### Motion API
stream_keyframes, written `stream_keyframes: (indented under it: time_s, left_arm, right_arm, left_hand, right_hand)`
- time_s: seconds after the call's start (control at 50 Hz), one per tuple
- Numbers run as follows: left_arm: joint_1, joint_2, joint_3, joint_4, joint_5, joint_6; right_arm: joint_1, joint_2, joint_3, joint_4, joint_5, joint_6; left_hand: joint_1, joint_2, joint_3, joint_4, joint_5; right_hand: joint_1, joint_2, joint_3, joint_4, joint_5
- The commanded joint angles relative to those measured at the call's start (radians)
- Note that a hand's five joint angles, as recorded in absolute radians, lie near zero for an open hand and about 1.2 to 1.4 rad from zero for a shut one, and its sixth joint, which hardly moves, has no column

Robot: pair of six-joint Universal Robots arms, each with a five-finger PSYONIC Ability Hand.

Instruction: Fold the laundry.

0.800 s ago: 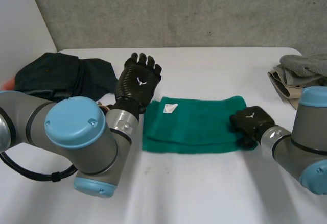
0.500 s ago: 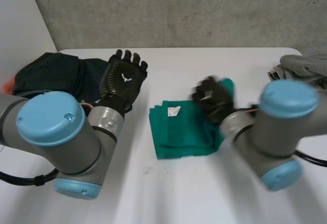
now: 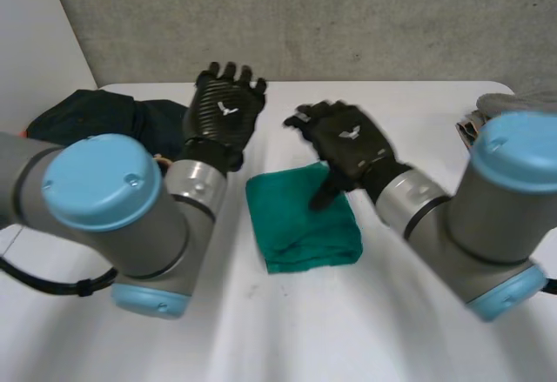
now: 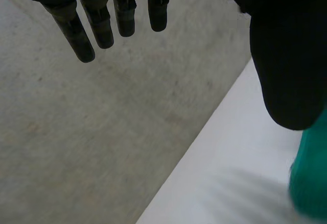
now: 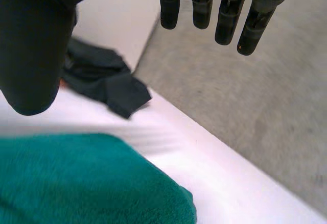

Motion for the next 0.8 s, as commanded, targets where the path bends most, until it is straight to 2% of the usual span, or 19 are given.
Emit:
stream_keyframes:
  time_s: [0.02, 0.1, 0.16, 0.26, 0.34, 0.44, 0.56, 0.64, 0.66, 0.72, 0.74, 0.8]
  left_arm:
    - [-0.072, -0.130, 0.175, -0.166, -0.011, -0.153]
    - [-0.088, -0.217, 0.248, -0.303, -0.015, -0.203]
    - [-0.085, -0.271, 0.274, -0.392, -0.052, -0.222]
    - [-0.077, -0.320, 0.273, -0.422, -0.129, -0.222]
    - [-0.074, -0.334, 0.259, -0.424, -0.121, -0.216]
    - [-0.074, -0.329, 0.259, -0.436, -0.117, -0.208]
    - [-0.065, -0.227, 0.259, -0.433, -0.091, -0.193]
    - [-0.022, -0.107, 0.232, -0.427, 0.014, -0.193]
    - [-0.007, -0.063, 0.212, -0.426, 0.072, -0.193]
    - [0.015, 0.008, 0.184, -0.426, 0.175, -0.194]
    - [0.027, 0.042, 0.167, -0.426, 0.239, -0.196]
    - [0.044, 0.085, 0.140, -0.430, 0.356, -0.197]
  right_arm:
    - [-0.051, 0.108, -0.140, 0.236, 0.019, 0.056]
    - [-0.046, 0.217, -0.260, 0.349, 0.061, 0.007]
    - [-0.045, 0.293, -0.326, 0.392, 0.082, -0.037]
    - [-0.042, 0.387, -0.381, 0.409, 0.086, -0.099]
    - [-0.042, 0.442, -0.399, 0.412, 0.087, -0.158]
    - [-0.039, 0.433, -0.399, 0.414, 0.118, -0.229]
    - [-0.040, 0.262, -0.306, 0.380, 0.121, -0.244]
    - [-0.040, 0.159, -0.173, 0.267, 0.118, -0.249]
    - [-0.034, 0.128, -0.104, 0.210, 0.116, -0.258]
    - [-0.020, 0.085, 0.001, 0.121, 0.113, -0.264]
    - [-0.007, 0.061, 0.062, 0.060, 0.112, -0.272]
    - [0.019, 0.051, 0.142, -0.023, 0.105, -0.293]
  left_hand:
    - [-0.021, -0.029, -0.035, -0.028, -0.047]
    - [-0.021, -0.029, -0.035, -0.028, -0.047]
    - [-0.017, -0.026, -0.031, -0.024, -0.043]
    - [-0.017, -0.026, -0.031, -0.024, -0.043]
    - [-0.017, -0.026, -0.031, -0.024, -0.043]
    - [-0.017, -0.026, -0.031, -0.024, -0.043]
    - [-0.021, -0.029, -0.035, -0.028, -0.047]
    - [-0.021, -0.029, -0.035, -0.028, -0.047]
    - [-0.021, -0.029, -0.035, -0.028, -0.047]
    - [-0.020, -0.029, -0.034, -0.027, -0.046]
    - [-0.020, -0.029, -0.034, -0.027, -0.046]
    - [-0.020, -0.029, -0.034, -0.027, -0.046]
  right_hand:
    - [-0.025, -0.043, -0.036, -0.057, -0.062]
    - [-0.025, -0.043, -0.036, -0.057, -0.062]
    - [-0.025, -0.043, -0.036, -0.057, -0.062]
    - [-0.025, -0.043, -0.036, -0.057, -0.062]
    - [-0.025, -0.043, -0.036, -0.057, -0.062]
    - [-0.025, -0.043, -0.036, -0.057, -0.062]
    - [-0.025, -0.043, -0.036, -0.057, -0.062]
    - [-0.025, -0.043, -0.036, -0.057, -0.062]
    - [-0.025, -0.043, -0.036, -0.057, -0.062]
    - [-0.025, -0.043, -0.036, -0.057, -0.062]
    - [-0.025, -0.043, -0.036, -0.057, -0.062]
    - [-0.025, -0.043, -0.036, -0.057, -0.062]
